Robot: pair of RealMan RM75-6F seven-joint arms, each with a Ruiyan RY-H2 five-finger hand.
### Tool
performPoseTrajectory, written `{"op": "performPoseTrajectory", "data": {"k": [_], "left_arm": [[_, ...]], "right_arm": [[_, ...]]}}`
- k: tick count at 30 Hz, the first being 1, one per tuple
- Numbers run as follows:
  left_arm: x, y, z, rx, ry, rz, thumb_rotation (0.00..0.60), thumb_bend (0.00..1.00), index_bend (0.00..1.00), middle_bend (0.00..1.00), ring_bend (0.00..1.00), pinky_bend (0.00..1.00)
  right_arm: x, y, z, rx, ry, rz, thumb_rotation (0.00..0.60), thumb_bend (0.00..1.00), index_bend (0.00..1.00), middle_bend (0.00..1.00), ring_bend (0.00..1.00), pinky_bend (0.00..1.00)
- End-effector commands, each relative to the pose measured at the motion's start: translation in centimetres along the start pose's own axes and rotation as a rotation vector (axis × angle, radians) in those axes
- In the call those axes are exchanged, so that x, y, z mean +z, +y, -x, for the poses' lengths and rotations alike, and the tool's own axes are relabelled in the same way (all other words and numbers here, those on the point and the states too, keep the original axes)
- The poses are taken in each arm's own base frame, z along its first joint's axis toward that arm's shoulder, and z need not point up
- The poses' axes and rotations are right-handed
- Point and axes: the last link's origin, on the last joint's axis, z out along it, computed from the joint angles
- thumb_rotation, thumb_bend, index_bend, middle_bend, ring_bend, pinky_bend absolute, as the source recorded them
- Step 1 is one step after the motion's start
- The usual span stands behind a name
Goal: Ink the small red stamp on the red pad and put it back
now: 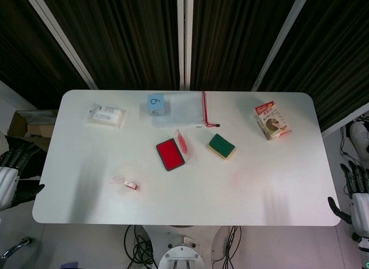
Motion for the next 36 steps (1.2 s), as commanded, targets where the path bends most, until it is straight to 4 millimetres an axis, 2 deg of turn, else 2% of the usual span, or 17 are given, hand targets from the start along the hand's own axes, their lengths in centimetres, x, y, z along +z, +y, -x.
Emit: {"op": "performPoseTrajectory", "data": {"k": [1, 13, 17, 19, 20, 21, 23, 24, 25, 30, 36], "left_arm": [[0.0, 0.1, 0.0, 0.0, 0.001, 0.002, 0.6, 0.08, 0.16, 0.11, 0.1, 0.2], [-0.3, 0.7, -0.3, -0.012, 0.026, 0.036, 0.6, 0.09, 0.16, 0.11, 0.1, 0.21], [0.0, 1.2, -0.2, 0.0, 0.019, 0.078, 0.6, 0.09, 0.16, 0.12, 0.19, 0.33], [0.2, 1.6, 0.1, 0.001, 0.015, 0.102, 0.6, 0.09, 0.16, 0.13, 0.26, 0.45], [0.3, 1.8, 0.3, -0.003, 0.016, 0.113, 0.6, 0.09, 0.18, 0.16, 0.34, 0.56], [0.4, 2.1, 0.6, -0.01, 0.013, 0.129, 0.6, 0.09, 0.21, 0.21, 0.46, 0.69], [0.6, 2.6, 1.3, -0.017, -0.001, 0.156, 0.6, 0.1, 0.26, 0.32, 0.69, 0.88], [0.7, 3.0, 1.8, -0.024, -0.011, 0.176, 0.6, 0.11, 0.27, 0.38, 0.79, 0.95], [0.8, 3.3, 2.2, -0.028, -0.017, 0.194, 0.6, 0.12, 0.27, 0.41, 0.85, 0.98], [1.5, 5.4, 5.2, -0.012, -0.083, 0.297, 0.6, 0.13, 0.29, 0.41, 0.92, 1.0], [3.0, 8.3, 8.9, 0.026, -0.151, 0.404, 0.6, 0.13, 0.22, 0.3, 0.93, 1.0]], "right_arm": [[0.0, 0.0, 0.0, 0.001, -0.001, 0.0, 0.6, 0.2, 0.0, 0.0, 0.0, 0.0], [-0.4, 0.2, -0.2, 0.014, 0.01, -0.004, 0.6, 0.2, 0.0, 0.0, 0.0, 0.0], [-0.4, 0.3, 0.0, 0.016, 0.002, -0.003, 0.6, 0.2, 0.0, 0.0, 0.0, 0.0], [-0.3, 0.3, 0.1, 0.013, -0.003, -0.002, 0.6, 0.2, 0.0, 0.0, 0.0, 0.0], [-0.3, 0.3, 0.1, 0.011, -0.005, -0.002, 0.6, 0.2, 0.0, 0.0, 0.0, 0.0], [-0.3, 0.3, 0.1, 0.007, -0.006, -0.001, 0.6, 0.2, 0.0, 0.0, 0.0, 0.0], [-0.3, 0.3, 0.0, 0.002, -0.006, -0.001, 0.6, 0.2, 0.0, 0.0, 0.0, 0.0], [-0.2, 0.3, -0.1, 0.0, -0.005, -0.001, 0.6, 0.2, 0.0, 0.0, 0.0, 0.0], [-0.2, 0.3, -0.1, 0.0, -0.003, -0.001, 0.6, 0.2, 0.0, 0.0, 0.0, 0.0], [-0.2, 0.2, 0.0, -0.005, -0.016, -0.004, 0.6, 0.2, 0.0, 0.0, 0.0, 0.0], [-0.4, 0.1, 0.1, -0.003, -0.025, -0.006, 0.6, 0.2, 0.0, 0.0, 0.0, 0.0]]}}
